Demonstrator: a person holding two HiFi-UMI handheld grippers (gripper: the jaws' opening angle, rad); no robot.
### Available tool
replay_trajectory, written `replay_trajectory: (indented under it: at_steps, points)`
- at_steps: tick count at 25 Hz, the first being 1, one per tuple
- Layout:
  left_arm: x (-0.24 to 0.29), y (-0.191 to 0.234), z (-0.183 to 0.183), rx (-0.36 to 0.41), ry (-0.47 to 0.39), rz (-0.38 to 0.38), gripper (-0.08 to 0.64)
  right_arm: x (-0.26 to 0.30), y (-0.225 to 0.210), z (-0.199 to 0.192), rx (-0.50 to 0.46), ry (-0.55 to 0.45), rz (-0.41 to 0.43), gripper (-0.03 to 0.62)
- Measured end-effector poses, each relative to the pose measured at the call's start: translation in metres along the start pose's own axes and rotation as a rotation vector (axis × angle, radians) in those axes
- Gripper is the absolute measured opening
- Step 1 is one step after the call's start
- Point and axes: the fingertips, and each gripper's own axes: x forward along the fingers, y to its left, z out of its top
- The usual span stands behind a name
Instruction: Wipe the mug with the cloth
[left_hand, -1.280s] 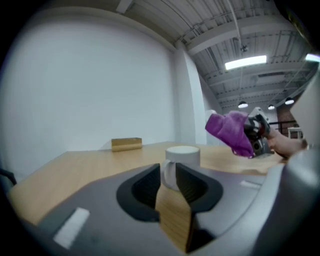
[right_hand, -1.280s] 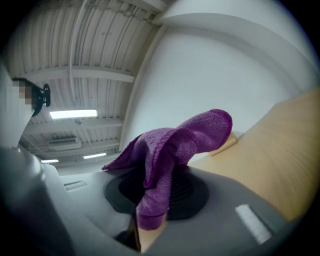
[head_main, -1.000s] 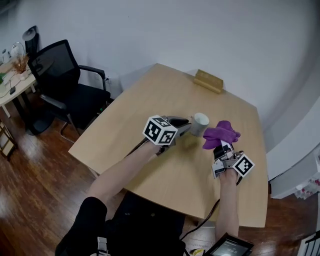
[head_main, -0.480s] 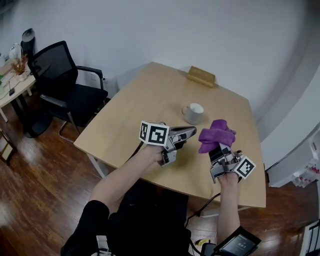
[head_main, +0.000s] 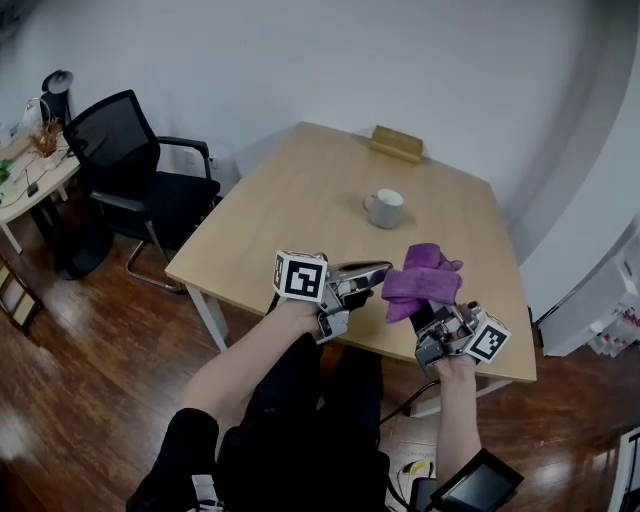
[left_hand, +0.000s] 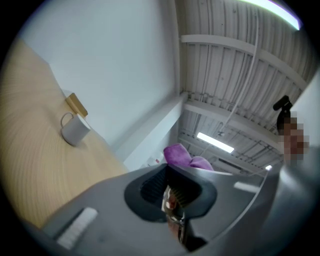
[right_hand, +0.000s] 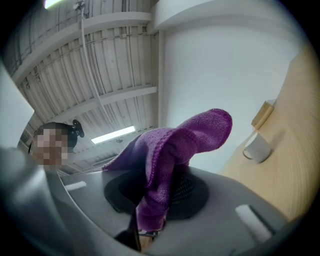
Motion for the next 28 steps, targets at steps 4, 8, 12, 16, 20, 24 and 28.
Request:
replay_trajectory:
  at_steps: [4, 8, 12, 16, 20, 24, 28]
  points:
    - [-0.014, -0.035, -0.021, 0.030, 0.008, 0.001, 0.017, -0.011, 0.033, -0.023, 0.029, -0.001, -0.008, 0.083]
    - [-0.020, -0.073, -0.038, 0.040, 0.016, -0.018, 0.017, -0.027, 0.066, -0.036, 0.015, -0.001, -0.023, 0.083]
    - [-0.028, -0.111, -0.055, 0.039, 0.029, -0.047, 0.017, -0.036, 0.102, -0.049, -0.004, -0.011, -0.010, 0.083]
    - [-0.043, -0.173, -0.102, 0.048, 0.056, -0.058, 0.017, -0.066, 0.168, -0.081, -0.021, -0.017, -0.018, 0.084]
    - [-0.049, -0.199, -0.122, 0.044, 0.063, -0.059, 0.017, -0.076, 0.198, -0.096, 0.004, -0.021, -0.015, 0.084]
    - [-0.048, -0.204, -0.117, 0.027, 0.068, -0.048, 0.017, -0.073, 0.198, -0.091, -0.013, -0.002, -0.036, 0.084]
    - [-0.048, -0.220, -0.111, 0.016, 0.072, -0.047, 0.017, -0.064, 0.211, -0.087, 0.003, 0.005, -0.043, 0.084]
